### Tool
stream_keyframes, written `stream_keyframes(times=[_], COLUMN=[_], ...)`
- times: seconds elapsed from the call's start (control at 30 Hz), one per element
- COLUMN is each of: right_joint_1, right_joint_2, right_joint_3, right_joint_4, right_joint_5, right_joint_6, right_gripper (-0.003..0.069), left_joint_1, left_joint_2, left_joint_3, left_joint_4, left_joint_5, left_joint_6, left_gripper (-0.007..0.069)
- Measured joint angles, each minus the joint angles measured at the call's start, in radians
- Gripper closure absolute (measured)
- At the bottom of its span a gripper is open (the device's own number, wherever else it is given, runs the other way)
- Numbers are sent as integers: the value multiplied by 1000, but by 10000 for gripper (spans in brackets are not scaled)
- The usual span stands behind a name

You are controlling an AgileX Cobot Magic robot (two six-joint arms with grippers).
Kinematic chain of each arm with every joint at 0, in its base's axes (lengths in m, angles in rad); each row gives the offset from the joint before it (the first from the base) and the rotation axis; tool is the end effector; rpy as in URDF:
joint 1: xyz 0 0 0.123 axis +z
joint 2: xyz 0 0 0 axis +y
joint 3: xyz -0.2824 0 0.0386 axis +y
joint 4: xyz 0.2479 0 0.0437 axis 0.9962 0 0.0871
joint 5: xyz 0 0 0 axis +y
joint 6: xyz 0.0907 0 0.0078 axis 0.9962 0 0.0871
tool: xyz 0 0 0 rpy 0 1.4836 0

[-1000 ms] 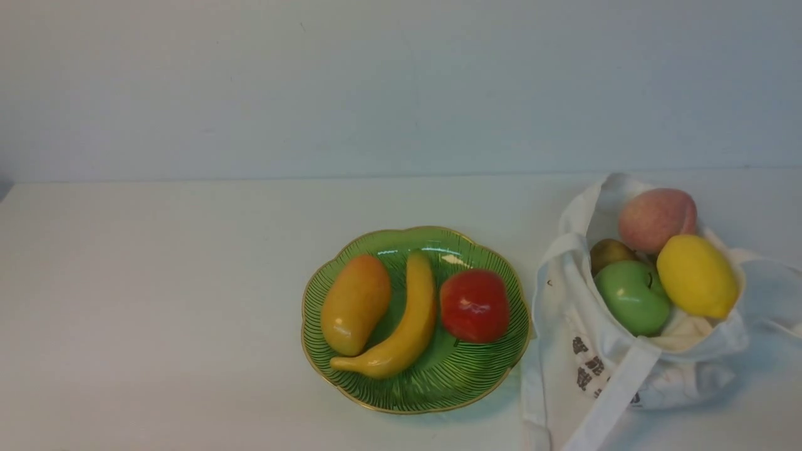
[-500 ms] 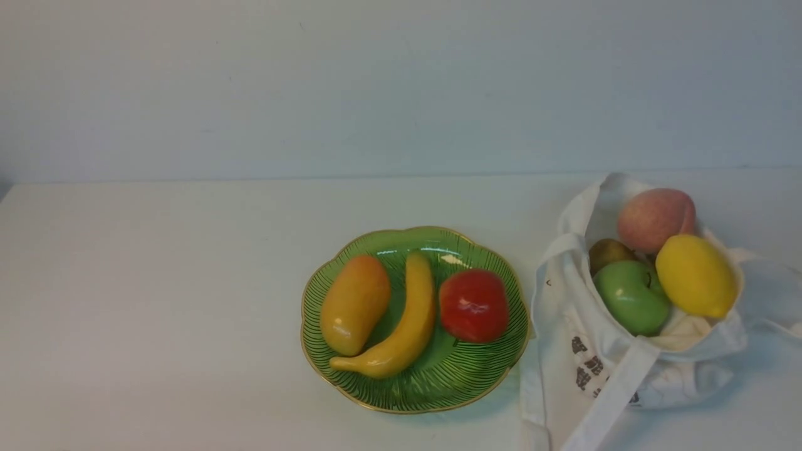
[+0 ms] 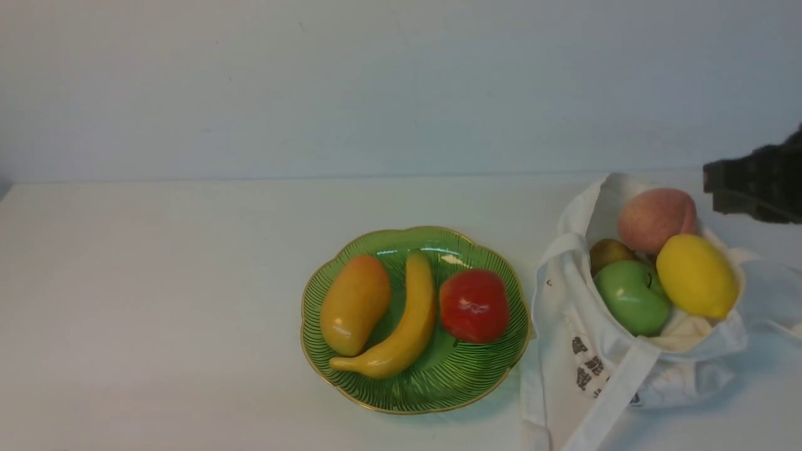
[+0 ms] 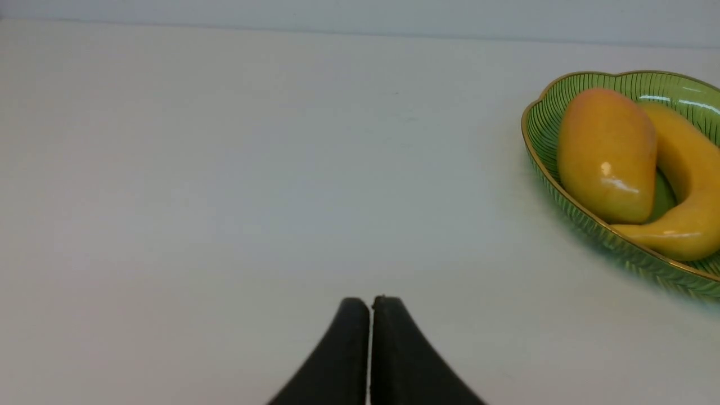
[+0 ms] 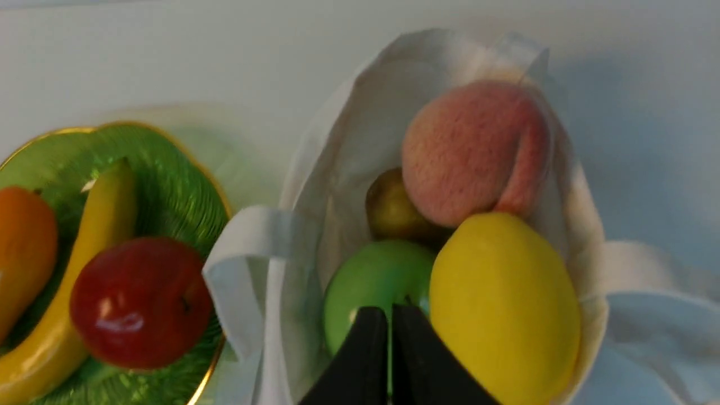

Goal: Take the fruit out of the cloth bag on the white table and place them on a plate.
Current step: 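Reach into the cloth bag and grasp the peach with the right gripper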

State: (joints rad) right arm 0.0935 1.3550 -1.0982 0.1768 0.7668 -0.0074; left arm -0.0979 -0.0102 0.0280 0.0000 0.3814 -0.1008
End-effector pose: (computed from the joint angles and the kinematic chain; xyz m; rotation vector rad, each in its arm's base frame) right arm 0.2799 0.0374 0.3140 -0.0171 2.5058 0.2416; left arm 0.0522 -0.0051 0.1699 -0.0027 1.8851 -0.1362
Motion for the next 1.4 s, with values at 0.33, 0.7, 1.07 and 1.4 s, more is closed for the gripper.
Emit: stream_keyframes(times=[0.33, 0.7, 1.07, 1.4], right_joint_1=[0, 0, 1, 1], right_joint_2=[246, 290, 441, 501], right_joint_3=[-167, -172, -173, -177], right_joint_4=[-111, -198, -228, -351], right_joint_5=[187, 49, -187, -233], right_joint_6=[42, 121, 295, 371], right_gripper=[308, 24, 20, 32], left_joint_1=[0, 0, 0, 0], left_joint_2=[0, 0, 0, 0], left_joint_3=[0, 0, 0, 0], left_joint_4=[0, 0, 0, 0], left_joint_5=[0, 0, 0, 0], left_joint_6=[0, 0, 0, 0], left_gripper=[632, 632, 632, 632])
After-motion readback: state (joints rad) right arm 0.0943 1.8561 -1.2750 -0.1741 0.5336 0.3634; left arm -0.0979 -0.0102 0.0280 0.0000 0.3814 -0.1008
